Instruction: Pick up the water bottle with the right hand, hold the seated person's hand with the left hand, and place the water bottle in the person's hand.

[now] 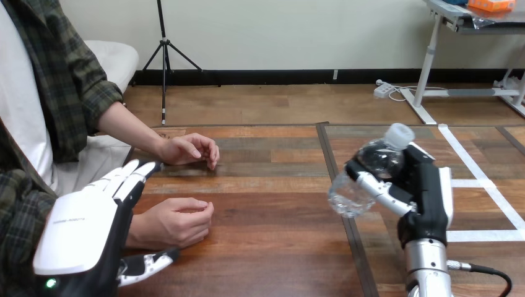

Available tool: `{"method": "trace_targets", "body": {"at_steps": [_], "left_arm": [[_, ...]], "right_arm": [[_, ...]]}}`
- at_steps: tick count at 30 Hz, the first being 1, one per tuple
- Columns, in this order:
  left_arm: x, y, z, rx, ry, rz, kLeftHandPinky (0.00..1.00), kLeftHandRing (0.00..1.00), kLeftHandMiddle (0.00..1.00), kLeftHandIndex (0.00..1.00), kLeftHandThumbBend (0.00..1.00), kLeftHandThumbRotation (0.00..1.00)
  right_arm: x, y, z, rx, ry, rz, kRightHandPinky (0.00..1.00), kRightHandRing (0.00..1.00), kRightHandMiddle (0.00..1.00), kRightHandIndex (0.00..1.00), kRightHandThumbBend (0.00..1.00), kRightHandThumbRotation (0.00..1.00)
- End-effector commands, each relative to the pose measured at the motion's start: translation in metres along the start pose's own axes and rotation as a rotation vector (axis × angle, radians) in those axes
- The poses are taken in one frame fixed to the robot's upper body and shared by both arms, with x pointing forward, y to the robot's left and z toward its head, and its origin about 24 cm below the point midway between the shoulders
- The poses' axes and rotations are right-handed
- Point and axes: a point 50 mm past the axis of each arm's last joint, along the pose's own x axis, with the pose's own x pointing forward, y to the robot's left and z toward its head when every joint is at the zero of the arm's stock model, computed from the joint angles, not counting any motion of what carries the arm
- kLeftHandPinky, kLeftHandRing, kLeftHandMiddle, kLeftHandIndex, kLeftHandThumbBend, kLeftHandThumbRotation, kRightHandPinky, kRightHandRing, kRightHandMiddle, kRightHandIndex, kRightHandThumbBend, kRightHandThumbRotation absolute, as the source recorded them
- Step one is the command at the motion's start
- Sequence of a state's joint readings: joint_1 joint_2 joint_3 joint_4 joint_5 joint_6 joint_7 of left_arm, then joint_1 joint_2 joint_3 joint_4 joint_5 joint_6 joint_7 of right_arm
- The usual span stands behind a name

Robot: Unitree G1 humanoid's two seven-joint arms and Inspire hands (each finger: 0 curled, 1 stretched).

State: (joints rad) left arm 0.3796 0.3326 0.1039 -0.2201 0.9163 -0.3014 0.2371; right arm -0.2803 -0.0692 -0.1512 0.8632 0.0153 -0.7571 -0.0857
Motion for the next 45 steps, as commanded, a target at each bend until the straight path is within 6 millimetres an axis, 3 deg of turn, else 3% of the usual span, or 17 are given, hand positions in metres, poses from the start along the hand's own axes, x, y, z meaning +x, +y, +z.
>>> {"method": "trace_targets", "body": {"at_steps": [1,19,45], "left_arm": [[0.014,0.018,0.002,0.110,-0.024,0.041,0.81,0.86,0.87,0.83,0.88,0.17],[0.028,0.016,-0.012,0.272,0.088,-0.145,0.81,0.83,0.84,0.80,0.91,0.16],[0.050,-0.009,-0.018,0.414,0.162,-0.338,0.80,0.81,0.82,0.79,0.90,0.14]], "right_arm": [[0.017,0.008,0.031,0.037,-0.172,0.024,0.39,0.45,0.49,0.52,0.71,0.00],[0.011,0.014,0.035,0.037,-0.186,0.067,0.40,0.44,0.48,0.51,0.72,0.00],[0.009,0.020,0.042,0.047,-0.196,0.094,0.41,0.44,0.48,0.51,0.71,0.00]]}}
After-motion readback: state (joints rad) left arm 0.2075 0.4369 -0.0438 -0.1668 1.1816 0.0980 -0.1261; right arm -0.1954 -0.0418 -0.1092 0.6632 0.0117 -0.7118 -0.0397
